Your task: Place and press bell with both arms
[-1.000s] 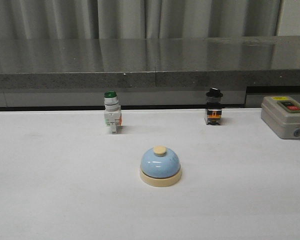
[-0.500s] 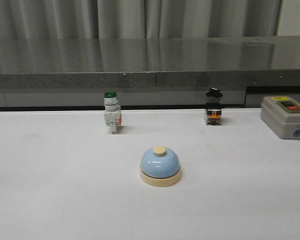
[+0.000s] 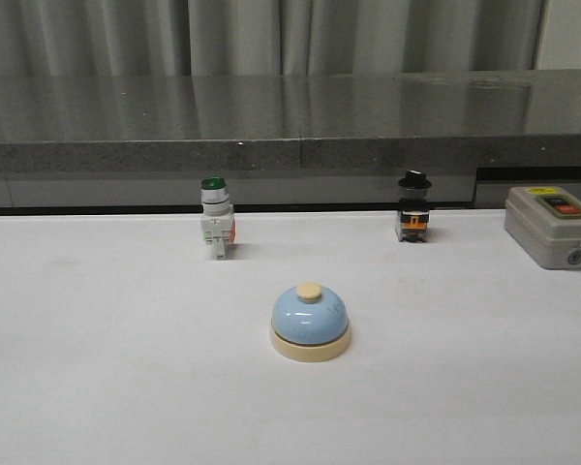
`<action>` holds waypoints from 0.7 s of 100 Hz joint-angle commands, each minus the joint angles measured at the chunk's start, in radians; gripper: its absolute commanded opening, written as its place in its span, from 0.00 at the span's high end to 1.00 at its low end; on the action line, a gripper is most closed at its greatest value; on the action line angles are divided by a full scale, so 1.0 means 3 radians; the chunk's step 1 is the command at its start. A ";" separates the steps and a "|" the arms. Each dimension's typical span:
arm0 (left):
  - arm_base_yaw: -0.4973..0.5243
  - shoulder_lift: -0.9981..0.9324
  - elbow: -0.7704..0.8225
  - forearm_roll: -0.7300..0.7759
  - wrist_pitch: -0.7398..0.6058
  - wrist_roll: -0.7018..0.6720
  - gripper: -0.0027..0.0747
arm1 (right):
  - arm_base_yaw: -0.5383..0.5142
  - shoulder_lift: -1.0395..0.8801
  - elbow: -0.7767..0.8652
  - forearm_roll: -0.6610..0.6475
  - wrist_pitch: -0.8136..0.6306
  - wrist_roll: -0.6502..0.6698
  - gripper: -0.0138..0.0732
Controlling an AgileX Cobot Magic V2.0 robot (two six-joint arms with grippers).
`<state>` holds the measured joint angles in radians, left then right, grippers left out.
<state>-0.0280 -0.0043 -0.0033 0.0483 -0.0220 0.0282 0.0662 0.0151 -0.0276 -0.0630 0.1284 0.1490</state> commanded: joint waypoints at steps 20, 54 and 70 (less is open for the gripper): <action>-0.0004 -0.0107 0.0182 -0.0014 -0.0249 -0.0032 0.99 | -0.0016 -0.0132 0.0124 0.0041 -0.0474 -0.0030 0.92; -0.0004 -0.0107 0.0182 -0.0014 -0.0249 -0.0032 0.99 | -0.0016 -0.0132 0.0124 0.0041 -0.0523 -0.0030 0.92; -0.0004 -0.0107 0.0182 -0.0014 -0.0249 -0.0032 0.99 | -0.0016 -0.0132 0.0124 0.0041 -0.0523 -0.0030 0.92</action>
<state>-0.0280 -0.0043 -0.0033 0.0483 -0.0220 0.0282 0.0662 -0.0111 0.0277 -0.0516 0.0625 0.1490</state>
